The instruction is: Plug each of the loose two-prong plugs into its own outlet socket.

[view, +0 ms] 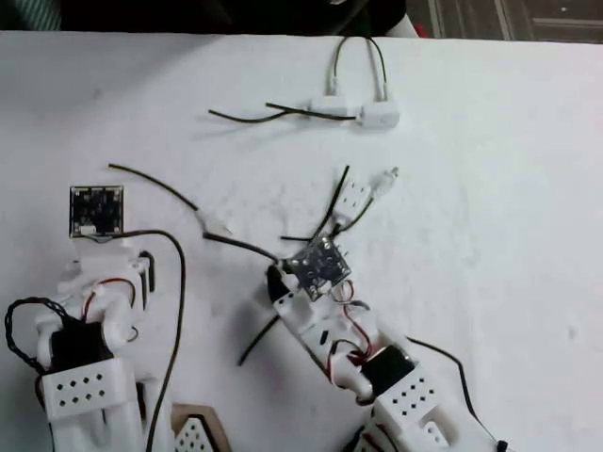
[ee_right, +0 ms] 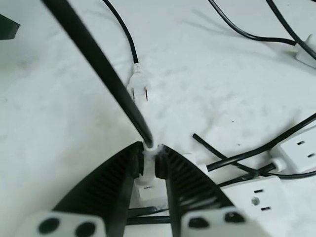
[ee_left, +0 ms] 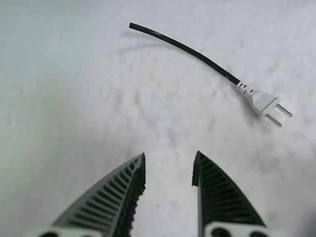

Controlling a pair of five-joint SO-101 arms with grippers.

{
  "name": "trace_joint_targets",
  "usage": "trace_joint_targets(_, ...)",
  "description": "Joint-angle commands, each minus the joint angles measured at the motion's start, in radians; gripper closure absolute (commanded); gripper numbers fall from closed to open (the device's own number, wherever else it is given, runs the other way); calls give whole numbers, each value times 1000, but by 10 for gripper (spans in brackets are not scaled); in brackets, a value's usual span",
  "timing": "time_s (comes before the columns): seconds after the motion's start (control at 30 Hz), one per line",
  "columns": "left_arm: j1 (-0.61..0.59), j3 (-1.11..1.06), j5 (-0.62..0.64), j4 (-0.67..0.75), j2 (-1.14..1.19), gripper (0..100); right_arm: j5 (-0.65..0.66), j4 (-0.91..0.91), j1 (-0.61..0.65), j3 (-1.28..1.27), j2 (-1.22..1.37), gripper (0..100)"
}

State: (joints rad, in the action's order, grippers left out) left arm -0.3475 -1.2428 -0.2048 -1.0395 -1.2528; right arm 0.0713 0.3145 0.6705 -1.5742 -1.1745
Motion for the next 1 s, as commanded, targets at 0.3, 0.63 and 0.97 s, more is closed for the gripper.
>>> trace_joint_targets(0.3,-8,3,-8,18,-13,827,41,-154,-18,15,199,983)
trace_joint_targets(0.63,-7,3,-9,18,-13,827,167,61,-27,64,208,983)
trace_joint_targets(0.97,-7,3,-9,18,-13,827,238,134,-61,129,209,983)
